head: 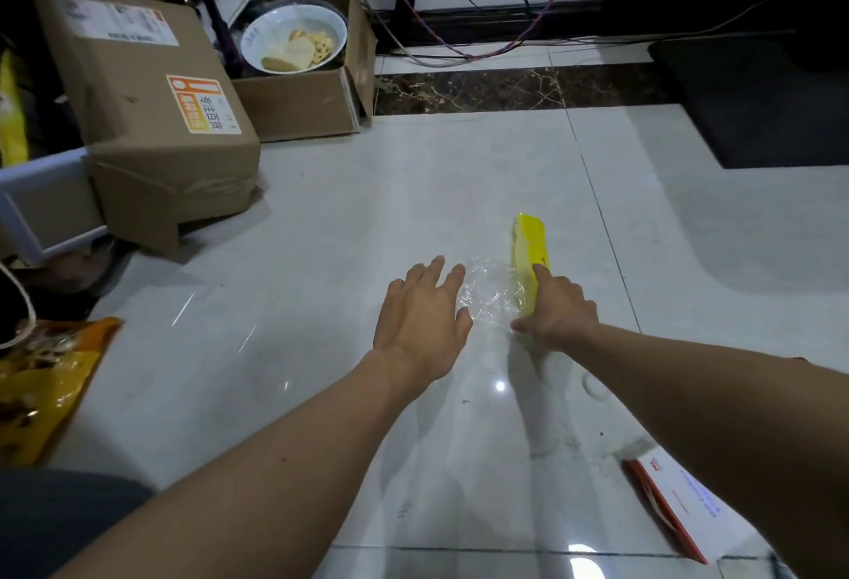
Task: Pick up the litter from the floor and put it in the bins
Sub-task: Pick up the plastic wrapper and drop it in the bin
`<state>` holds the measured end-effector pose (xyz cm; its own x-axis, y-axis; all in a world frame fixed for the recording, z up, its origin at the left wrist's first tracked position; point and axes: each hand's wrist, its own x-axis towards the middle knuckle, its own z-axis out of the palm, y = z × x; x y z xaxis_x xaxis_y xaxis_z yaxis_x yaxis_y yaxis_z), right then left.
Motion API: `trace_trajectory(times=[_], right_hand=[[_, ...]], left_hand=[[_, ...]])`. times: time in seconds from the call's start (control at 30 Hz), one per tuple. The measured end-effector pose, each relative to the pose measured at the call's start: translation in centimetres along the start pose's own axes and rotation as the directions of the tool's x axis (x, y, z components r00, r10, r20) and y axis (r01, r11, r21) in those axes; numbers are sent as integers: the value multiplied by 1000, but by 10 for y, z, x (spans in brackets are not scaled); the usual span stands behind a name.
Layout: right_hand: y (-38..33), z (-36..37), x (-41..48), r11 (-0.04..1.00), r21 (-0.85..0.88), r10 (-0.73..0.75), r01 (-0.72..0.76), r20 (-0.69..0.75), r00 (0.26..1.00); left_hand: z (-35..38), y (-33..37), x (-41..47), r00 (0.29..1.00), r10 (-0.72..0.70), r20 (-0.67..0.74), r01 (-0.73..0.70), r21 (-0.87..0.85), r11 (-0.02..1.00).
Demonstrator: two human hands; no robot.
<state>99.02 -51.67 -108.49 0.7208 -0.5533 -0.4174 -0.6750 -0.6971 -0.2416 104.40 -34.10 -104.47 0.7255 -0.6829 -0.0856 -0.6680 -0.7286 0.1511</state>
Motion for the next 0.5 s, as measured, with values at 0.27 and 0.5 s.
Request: trace_trajectory(times=[0.27, 0.5], right_hand=[[0, 14, -6, 995, 88, -49, 55, -69, 996], [15, -7, -13, 838, 546, 114, 2, -177, 978]], left_hand=[[6, -3, -2, 999, 46, 12, -46, 17, 999], [8, 2, 1, 1000, 23, -2, -23, -8, 1000]])
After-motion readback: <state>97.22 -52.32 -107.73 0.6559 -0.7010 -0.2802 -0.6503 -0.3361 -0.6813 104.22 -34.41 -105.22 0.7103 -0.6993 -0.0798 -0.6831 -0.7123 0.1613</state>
